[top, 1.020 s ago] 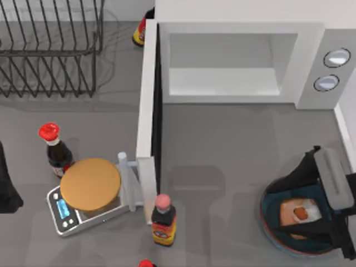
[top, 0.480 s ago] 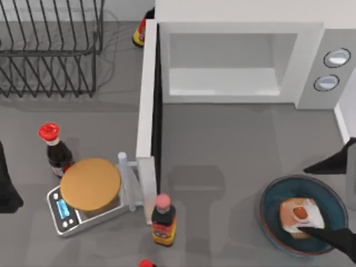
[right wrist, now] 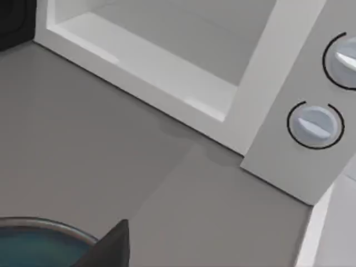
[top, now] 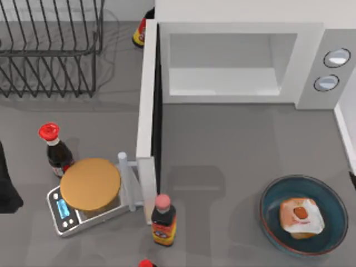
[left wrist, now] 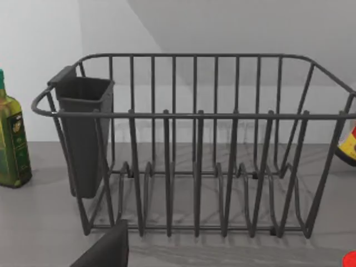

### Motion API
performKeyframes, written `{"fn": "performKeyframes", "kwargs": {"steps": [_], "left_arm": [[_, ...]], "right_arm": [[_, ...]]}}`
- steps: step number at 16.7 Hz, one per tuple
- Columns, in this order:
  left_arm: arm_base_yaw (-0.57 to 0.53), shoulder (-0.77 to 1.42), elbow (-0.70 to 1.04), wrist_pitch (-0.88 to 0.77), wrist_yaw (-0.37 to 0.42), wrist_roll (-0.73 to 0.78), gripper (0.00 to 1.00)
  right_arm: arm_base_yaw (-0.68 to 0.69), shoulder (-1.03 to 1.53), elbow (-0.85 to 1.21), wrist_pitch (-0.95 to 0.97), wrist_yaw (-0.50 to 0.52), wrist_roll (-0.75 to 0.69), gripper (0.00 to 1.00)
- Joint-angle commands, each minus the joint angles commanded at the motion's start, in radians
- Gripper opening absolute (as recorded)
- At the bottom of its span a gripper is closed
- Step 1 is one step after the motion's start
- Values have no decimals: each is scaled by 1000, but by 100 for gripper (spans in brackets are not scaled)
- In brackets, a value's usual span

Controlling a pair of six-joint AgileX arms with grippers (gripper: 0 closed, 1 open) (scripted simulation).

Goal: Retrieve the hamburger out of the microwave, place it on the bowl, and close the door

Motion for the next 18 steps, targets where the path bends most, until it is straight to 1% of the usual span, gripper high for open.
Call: {"fn": "performKeyframes", "kwargs": {"steps": [3, 6, 8, 13, 18], "left_arm": [[0, 0, 0, 0, 0, 0, 100], [0, 0, 0, 0, 0, 0, 100], [0, 0, 0, 0, 0, 0, 100], [0, 0, 0, 0, 0, 0, 100], [0, 0, 0, 0, 0, 0, 62]], "right_arm": [[-7, -217, -71, 27, 183, 205, 100], [-10, -340, -113, 39, 312, 340, 100], [-11, -372, -127, 42, 354, 382, 100], [-11, -376, -129, 43, 359, 388, 100], [-11, -376, -129, 43, 359, 388, 100]]}}
